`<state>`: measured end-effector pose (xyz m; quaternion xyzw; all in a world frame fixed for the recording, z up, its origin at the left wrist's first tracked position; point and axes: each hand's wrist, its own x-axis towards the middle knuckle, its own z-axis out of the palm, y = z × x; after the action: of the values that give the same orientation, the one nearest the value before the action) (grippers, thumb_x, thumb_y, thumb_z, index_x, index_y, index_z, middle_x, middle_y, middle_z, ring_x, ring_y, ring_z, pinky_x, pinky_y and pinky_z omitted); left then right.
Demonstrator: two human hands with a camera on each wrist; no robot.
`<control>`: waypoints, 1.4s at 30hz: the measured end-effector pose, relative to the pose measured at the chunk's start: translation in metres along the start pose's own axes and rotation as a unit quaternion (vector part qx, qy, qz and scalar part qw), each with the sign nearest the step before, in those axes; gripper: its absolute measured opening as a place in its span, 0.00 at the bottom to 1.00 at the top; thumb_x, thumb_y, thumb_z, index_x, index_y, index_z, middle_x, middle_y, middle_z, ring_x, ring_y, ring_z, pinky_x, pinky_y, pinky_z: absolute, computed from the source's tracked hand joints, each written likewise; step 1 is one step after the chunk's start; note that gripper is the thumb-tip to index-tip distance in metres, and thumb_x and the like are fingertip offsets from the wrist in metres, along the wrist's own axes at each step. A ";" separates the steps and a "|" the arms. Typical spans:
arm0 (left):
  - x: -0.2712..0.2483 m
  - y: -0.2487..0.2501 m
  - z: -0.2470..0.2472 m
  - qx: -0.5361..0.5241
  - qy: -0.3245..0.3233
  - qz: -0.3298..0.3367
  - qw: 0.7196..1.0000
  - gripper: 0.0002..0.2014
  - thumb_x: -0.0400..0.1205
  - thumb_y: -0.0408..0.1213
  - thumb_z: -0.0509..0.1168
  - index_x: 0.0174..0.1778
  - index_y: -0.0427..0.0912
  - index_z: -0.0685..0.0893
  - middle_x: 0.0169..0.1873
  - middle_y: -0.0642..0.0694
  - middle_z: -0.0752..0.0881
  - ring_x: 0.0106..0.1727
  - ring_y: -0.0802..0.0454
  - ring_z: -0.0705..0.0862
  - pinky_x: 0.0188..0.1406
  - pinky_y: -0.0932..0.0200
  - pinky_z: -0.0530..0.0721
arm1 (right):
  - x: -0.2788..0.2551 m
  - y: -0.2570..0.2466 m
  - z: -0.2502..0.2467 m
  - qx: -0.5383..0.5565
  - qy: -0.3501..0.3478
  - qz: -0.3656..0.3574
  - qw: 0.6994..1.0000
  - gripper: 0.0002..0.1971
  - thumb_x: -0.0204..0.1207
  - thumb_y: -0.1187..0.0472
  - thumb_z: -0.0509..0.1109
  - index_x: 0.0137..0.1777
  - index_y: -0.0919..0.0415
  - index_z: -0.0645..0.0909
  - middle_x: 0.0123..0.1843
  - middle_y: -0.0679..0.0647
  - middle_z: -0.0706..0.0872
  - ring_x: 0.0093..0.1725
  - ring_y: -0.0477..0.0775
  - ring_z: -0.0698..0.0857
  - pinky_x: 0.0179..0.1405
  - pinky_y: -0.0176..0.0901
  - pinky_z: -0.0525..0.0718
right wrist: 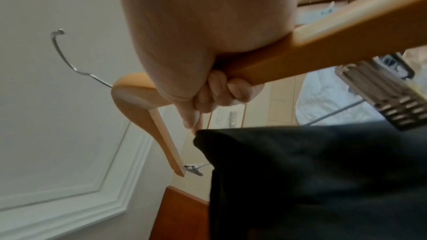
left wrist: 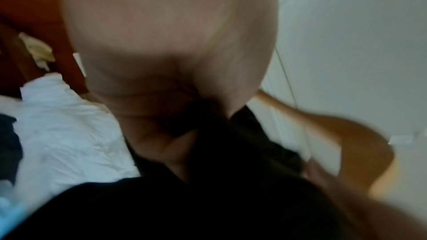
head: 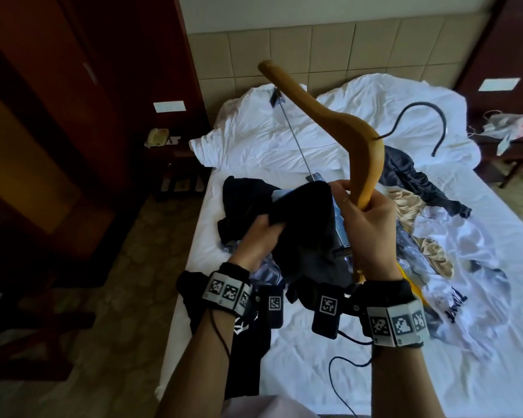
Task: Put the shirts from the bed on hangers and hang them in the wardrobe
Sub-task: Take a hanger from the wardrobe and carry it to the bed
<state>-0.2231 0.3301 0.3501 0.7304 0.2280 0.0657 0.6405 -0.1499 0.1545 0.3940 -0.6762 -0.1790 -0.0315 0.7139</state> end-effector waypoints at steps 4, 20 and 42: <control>-0.010 0.039 -0.011 -0.137 0.055 0.041 0.988 0.12 0.89 0.33 0.64 0.51 0.45 0.94 0.49 0.44 0.95 0.55 0.45 0.93 0.51 0.52 0.90 | 0.000 0.011 -0.012 -0.033 0.029 -0.002 0.999 0.06 0.86 0.56 0.76 0.58 0.52 0.94 0.36 0.49 0.90 0.38 0.40 0.83 0.42 0.33 0.80; -0.057 0.108 -0.019 -0.223 -0.044 0.208 0.951 0.16 0.89 0.34 0.62 0.72 0.39 0.83 0.65 0.38 0.88 0.64 0.40 0.88 0.55 0.47 0.84 | -0.025 0.023 0.028 0.049 -0.122 0.029 0.991 0.27 0.74 0.56 0.76 0.40 0.83 0.71 0.32 0.80 0.75 0.46 0.55 0.66 0.33 0.55 0.72; -0.010 -0.047 0.074 0.192 -0.200 -0.015 0.961 0.20 0.91 0.49 0.64 0.75 0.42 0.81 0.64 0.44 0.86 0.66 0.46 0.84 0.61 0.58 0.78 | -0.018 -0.005 -0.016 -0.046 -0.011 0.033 0.998 0.18 0.83 0.54 0.79 0.35 0.62 0.83 0.25 0.56 0.72 0.28 0.47 0.70 0.26 0.40 0.68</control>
<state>-0.2147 0.2626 0.2940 0.8341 0.1148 -0.1363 0.5220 -0.1642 0.1354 0.3928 -0.7141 -0.1630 -0.0088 0.6807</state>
